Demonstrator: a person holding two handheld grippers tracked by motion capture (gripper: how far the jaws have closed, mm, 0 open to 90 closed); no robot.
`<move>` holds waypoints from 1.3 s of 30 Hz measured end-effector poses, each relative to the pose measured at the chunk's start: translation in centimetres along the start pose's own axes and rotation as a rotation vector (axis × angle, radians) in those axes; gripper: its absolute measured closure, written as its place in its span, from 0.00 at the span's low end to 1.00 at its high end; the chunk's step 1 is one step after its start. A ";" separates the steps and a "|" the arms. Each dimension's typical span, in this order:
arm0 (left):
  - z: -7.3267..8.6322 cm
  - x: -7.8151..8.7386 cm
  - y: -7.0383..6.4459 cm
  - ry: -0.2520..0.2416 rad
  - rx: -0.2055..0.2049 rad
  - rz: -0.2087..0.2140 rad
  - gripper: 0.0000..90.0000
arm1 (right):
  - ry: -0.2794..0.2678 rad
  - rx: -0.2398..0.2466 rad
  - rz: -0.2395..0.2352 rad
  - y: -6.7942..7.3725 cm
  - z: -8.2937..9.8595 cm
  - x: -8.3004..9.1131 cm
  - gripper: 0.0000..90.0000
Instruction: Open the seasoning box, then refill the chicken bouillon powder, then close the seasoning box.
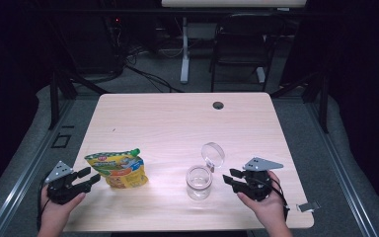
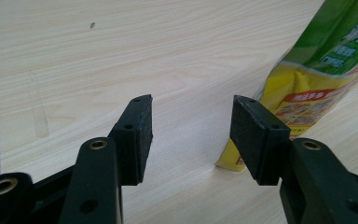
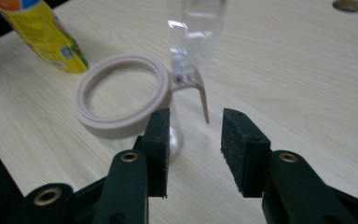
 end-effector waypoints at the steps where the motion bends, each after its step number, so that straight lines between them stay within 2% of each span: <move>1: -0.1 0.1 0.0 -0.003 -0.004 -0.001 0.54 | -0.012 0.011 -0.007 0.3 -0.3 0.2 0.69; 4: -0.3 0.5 0.0 -0.004 0.005 0.006 0.54 | -0.046 0.020 -0.019 1.0 -0.8 0.5 0.69; 10: -0.9 1.5 -0.2 -0.023 -0.006 0.015 0.54 | -0.050 0.033 -0.021 1.5 -0.7 0.4 0.69; 13: -1.1 1.9 -0.4 -0.013 -0.006 0.024 0.54 | -0.052 0.033 -0.015 1.3 -0.6 0.3 0.69; 14: -1.2 1.9 -0.4 -0.024 -0.006 0.024 0.54 | -0.059 0.030 -0.016 1.3 -0.7 0.3 0.69; 19: -1.2 2.5 -0.5 -0.002 -0.007 0.032 0.55 | -0.057 0.024 -0.015 0.8 -0.3 0.0 0.69; 21: -1.3 2.7 -0.6 -0.014 -0.004 0.034 0.55 | -0.064 0.010 -0.016 0.7 -0.1 -0.1 0.69; 28: -1.6 3.3 -1.1 -0.009 -0.011 0.045 0.55 | -0.078 0.009 -0.012 0.1 0.1 0.0 0.69; 31: -1.9 3.6 -1.6 -0.019 -0.028 0.061 0.55 | -0.089 -0.008 -0.014 -0.1 0.3 0.0 0.69; 37: -2.6 3.8 -2.4 -0.041 -0.050 0.097 0.55 | -0.083 0.001 -0.012 -0.4 0.7 0.0 0.69; 39: -2.8 3.6 -2.6 -0.030 -0.066 0.097 0.55 | -0.091 -0.007 -0.015 -0.5 0.8 -0.1 0.69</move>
Point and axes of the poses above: each handheld gripper's, and its own axes: x roughly backward along the jaws, z roughly out of its underside, y roughly to its left, the point moved 7 cm from there along -x, roughly forward along the jaws, and after that the axes turned 9 degrees about y, right-handed, at the moved point
